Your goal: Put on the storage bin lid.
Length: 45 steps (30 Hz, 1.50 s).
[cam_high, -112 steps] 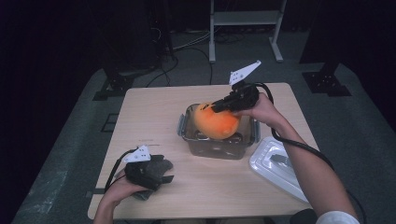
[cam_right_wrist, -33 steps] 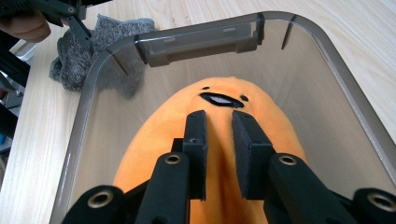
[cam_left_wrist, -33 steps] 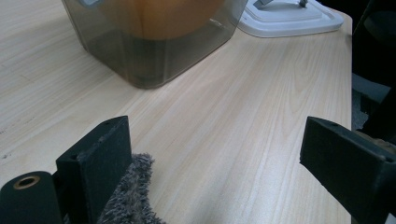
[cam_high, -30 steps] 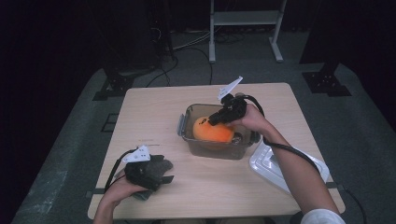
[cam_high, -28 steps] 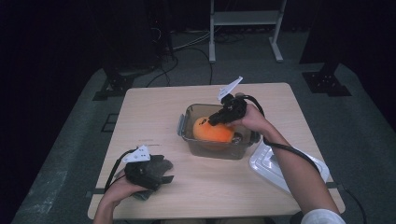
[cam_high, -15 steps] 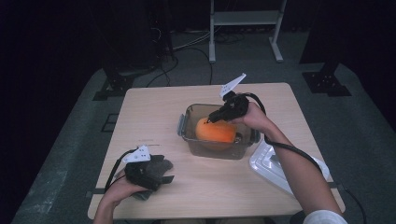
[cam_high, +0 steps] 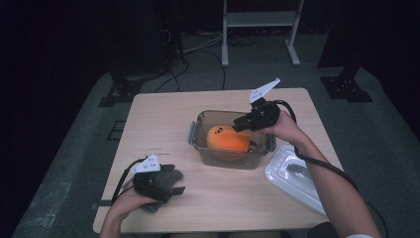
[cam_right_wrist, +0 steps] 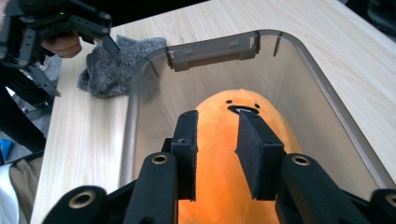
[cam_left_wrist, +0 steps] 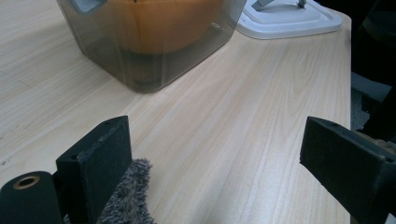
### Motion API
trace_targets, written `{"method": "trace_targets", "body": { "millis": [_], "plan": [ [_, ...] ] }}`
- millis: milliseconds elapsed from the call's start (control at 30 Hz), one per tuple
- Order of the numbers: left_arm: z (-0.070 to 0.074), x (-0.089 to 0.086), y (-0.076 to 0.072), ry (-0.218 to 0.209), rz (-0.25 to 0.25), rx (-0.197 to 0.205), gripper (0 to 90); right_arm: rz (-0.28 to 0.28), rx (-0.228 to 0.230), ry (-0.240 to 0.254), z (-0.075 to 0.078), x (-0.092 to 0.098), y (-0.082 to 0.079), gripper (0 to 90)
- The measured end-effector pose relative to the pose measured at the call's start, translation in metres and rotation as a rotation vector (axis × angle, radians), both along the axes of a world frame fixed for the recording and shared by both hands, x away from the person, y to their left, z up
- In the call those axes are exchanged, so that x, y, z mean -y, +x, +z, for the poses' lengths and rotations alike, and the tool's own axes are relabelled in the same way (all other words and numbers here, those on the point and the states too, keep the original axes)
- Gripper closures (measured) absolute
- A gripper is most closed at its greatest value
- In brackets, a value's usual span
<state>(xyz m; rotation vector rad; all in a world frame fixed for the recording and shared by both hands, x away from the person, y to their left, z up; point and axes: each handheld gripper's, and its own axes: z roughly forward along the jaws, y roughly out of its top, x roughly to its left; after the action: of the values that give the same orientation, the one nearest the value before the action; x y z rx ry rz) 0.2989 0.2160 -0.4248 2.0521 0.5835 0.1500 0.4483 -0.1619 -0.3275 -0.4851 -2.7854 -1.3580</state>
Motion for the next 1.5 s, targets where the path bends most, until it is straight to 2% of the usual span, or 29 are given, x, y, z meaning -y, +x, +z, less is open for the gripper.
{"method": "trace_targets", "body": {
  "millis": [200, 533, 833, 1033, 1500],
  "plan": [
    [0.000, 0.002, 0.000, 0.001, -0.004, 0.000, 8.3, -0.036, 0.020, 0.021, 0.007, 0.022, -0.014, 60.2],
    [-0.002, 0.001, 0.001, 0.001, 0.009, -0.006, 6.9, -0.102, 0.037, 0.051, 0.007, 0.058, -0.029, 50.5],
    [-0.001, -0.001, 0.000, 0.002, 0.019, -0.003, 5.0, -0.139, 0.043, 0.046, 0.005, 0.079, -0.041, 40.6],
    [-0.001, -0.001, 0.000, 0.002, 0.026, 0.001, 3.4, -0.167, 0.036, 0.058, 0.001, 0.095, -0.048, 33.4],
    [-0.002, 0.000, 0.000, 0.002, 0.028, -0.004, 2.7, -0.239, 0.023, 0.053, -0.017, 0.129, -0.067, 29.5]
  ]
}}
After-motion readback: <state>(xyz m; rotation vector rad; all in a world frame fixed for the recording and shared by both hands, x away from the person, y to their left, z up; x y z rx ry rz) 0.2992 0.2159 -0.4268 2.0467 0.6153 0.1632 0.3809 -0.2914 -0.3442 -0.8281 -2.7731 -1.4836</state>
